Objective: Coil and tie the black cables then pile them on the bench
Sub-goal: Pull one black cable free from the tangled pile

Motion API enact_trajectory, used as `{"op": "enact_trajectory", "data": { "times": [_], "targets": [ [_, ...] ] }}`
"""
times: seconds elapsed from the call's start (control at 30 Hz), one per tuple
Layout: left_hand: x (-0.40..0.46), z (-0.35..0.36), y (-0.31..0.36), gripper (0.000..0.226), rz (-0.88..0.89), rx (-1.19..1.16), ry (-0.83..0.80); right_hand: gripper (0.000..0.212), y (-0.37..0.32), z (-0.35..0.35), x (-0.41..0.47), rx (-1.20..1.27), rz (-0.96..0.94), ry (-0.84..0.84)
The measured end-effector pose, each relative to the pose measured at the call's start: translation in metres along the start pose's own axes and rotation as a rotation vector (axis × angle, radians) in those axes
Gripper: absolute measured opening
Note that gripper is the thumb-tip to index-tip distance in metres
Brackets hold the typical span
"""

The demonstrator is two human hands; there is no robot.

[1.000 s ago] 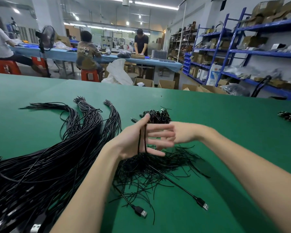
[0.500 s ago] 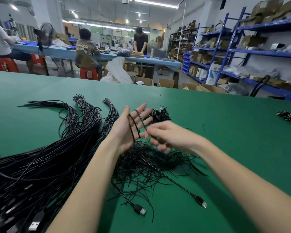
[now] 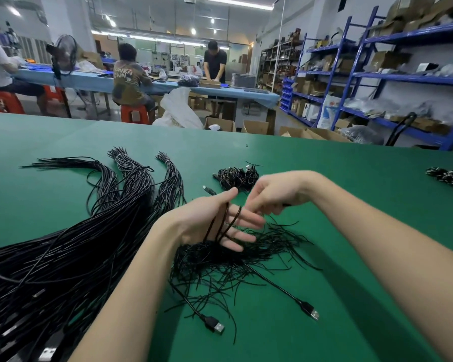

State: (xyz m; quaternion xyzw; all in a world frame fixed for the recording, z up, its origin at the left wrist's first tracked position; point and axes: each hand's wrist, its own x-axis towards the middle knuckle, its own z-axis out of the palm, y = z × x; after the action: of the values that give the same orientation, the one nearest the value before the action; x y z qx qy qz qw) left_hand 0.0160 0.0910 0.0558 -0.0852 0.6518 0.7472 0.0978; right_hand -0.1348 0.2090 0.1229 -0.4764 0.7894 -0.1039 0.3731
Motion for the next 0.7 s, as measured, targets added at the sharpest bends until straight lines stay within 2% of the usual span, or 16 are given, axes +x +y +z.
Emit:
{"op": "enact_trajectory", "data": {
  "times": [0.13,0.23,0.33,0.47,0.53,0.7],
  "targets": [
    [0.006,0.0,-0.001,0.067,0.051,0.043,0.211,0.029,-0.017,-0.004,0.002,0.086,-0.008,0.24],
    [0.007,-0.001,0.001,0.059,0.145,0.032,0.332,0.016,-0.014,0.013,0.004,0.319,-0.054,0.401],
    [0.002,-0.002,-0.002,0.036,0.194,0.063,0.297,0.012,-0.005,0.03,0.002,0.51,-0.099,0.429],
    [0.001,-0.001,-0.005,0.019,0.199,0.069,0.295,0.01,0.004,0.038,-0.004,0.523,-0.061,0.422],
    [0.003,0.001,-0.004,0.018,0.19,0.028,0.322,0.01,0.007,0.038,-0.006,0.545,-0.047,0.457],
    [0.006,0.001,-0.002,0.03,0.174,0.05,0.311,0.012,0.014,0.046,-0.007,0.866,-0.13,0.55]
  ]
}}
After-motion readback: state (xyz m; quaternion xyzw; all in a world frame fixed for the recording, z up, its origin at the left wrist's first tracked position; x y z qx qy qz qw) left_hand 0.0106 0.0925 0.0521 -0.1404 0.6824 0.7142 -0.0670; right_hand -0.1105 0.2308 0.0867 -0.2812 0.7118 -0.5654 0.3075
